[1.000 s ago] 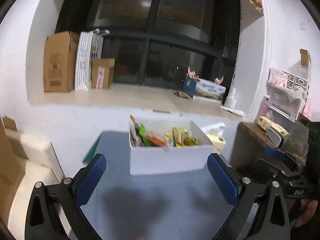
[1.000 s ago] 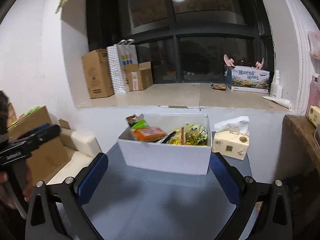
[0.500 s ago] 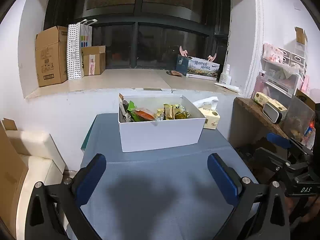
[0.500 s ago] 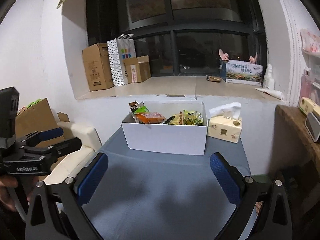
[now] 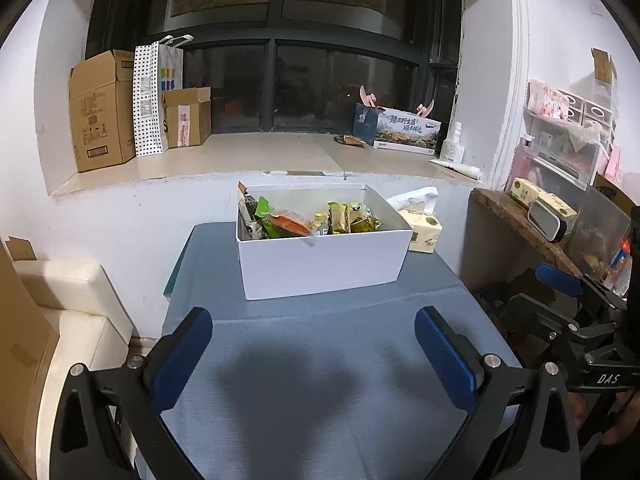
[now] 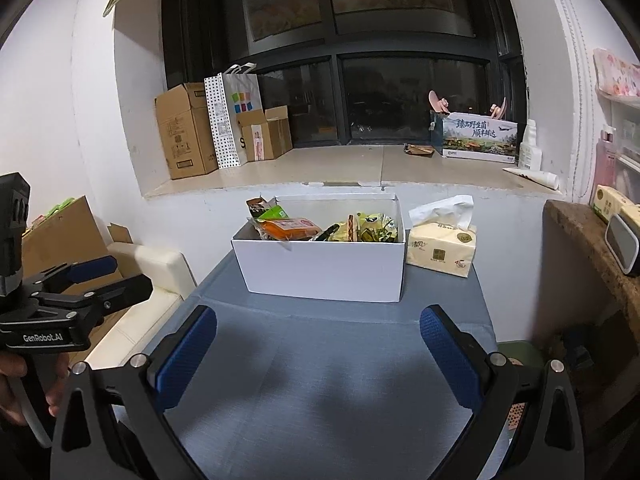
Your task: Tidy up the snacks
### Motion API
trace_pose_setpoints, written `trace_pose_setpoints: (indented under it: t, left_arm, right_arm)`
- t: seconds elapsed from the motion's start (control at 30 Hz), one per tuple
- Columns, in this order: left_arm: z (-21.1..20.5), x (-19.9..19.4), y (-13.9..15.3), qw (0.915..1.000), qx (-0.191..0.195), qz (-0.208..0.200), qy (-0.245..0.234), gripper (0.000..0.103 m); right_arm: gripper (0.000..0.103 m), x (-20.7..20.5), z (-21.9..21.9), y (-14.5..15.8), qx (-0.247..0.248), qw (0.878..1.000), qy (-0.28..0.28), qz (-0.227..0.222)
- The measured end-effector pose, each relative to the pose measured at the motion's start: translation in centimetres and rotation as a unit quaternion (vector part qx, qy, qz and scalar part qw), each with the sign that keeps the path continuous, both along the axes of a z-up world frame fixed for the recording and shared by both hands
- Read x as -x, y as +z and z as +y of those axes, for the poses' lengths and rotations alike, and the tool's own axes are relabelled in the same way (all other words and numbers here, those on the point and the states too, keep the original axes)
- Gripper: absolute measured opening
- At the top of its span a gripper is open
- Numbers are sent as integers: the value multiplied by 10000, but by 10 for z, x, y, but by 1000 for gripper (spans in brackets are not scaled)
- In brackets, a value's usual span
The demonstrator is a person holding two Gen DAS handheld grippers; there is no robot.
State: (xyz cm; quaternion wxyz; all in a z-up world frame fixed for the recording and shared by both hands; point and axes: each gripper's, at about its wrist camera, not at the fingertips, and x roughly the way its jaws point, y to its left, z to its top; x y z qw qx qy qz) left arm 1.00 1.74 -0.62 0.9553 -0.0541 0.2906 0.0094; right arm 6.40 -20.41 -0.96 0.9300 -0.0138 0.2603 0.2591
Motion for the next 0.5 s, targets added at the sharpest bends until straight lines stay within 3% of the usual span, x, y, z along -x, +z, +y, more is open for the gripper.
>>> trace_pose_setpoints:
  t: [0.5]
  left_arm:
    - [2, -3, -5, 9999, -24, 133, -22, 103]
  right_arm:
    - [103, 1, 0, 1, -1, 10000, -24, 16]
